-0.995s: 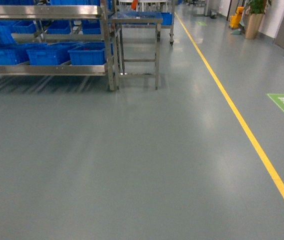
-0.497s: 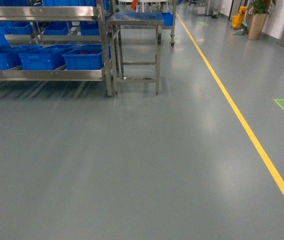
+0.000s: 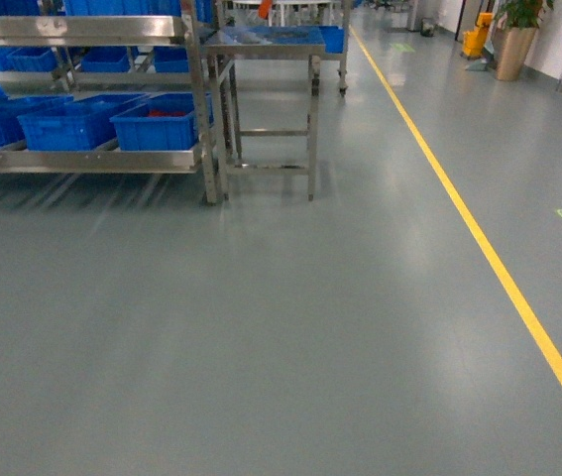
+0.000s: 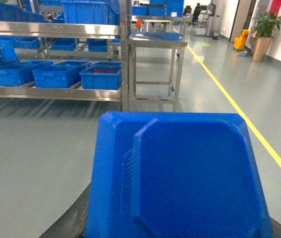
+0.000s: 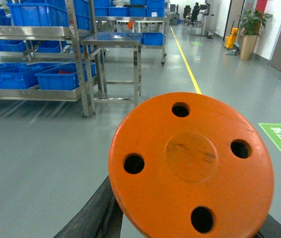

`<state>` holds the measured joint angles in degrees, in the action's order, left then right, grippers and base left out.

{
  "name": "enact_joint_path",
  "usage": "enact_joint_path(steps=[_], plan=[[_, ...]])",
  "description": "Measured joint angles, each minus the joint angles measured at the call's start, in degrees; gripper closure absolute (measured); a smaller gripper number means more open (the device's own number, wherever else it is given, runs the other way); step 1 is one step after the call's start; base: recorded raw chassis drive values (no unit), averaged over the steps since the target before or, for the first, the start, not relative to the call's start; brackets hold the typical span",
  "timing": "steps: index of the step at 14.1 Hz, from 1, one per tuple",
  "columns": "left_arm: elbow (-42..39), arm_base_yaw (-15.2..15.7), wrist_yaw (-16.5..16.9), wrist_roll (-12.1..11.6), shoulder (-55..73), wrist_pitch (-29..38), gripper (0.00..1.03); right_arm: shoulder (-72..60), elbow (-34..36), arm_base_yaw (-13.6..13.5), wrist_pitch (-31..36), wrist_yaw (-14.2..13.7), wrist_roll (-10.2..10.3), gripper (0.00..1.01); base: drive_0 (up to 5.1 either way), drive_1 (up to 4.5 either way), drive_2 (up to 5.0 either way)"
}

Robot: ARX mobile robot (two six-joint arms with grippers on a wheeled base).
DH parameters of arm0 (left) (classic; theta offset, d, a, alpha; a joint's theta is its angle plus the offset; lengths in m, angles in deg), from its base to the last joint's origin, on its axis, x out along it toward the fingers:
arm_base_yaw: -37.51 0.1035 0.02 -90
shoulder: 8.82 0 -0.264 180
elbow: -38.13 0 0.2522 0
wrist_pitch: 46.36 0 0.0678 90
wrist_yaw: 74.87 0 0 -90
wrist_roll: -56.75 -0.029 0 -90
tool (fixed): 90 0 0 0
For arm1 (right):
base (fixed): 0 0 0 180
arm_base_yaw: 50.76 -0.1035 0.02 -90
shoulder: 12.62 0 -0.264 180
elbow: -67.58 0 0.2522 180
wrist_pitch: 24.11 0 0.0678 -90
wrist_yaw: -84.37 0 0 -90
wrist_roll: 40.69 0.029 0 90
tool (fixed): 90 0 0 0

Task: Sort blue parts and orange caps into right shelf containers

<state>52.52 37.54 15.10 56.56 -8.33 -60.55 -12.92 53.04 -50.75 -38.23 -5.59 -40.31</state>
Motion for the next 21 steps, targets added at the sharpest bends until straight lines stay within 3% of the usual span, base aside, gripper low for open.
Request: enact_joint_path(steps=[21], plan=[[0.0, 0.0, 0.0, 0.0, 0.0, 0.1, 0.6, 0.0, 0.0, 0.0, -0.1, 0.0, 0.0, 0.59, 0.0, 4.22, -4.2]])
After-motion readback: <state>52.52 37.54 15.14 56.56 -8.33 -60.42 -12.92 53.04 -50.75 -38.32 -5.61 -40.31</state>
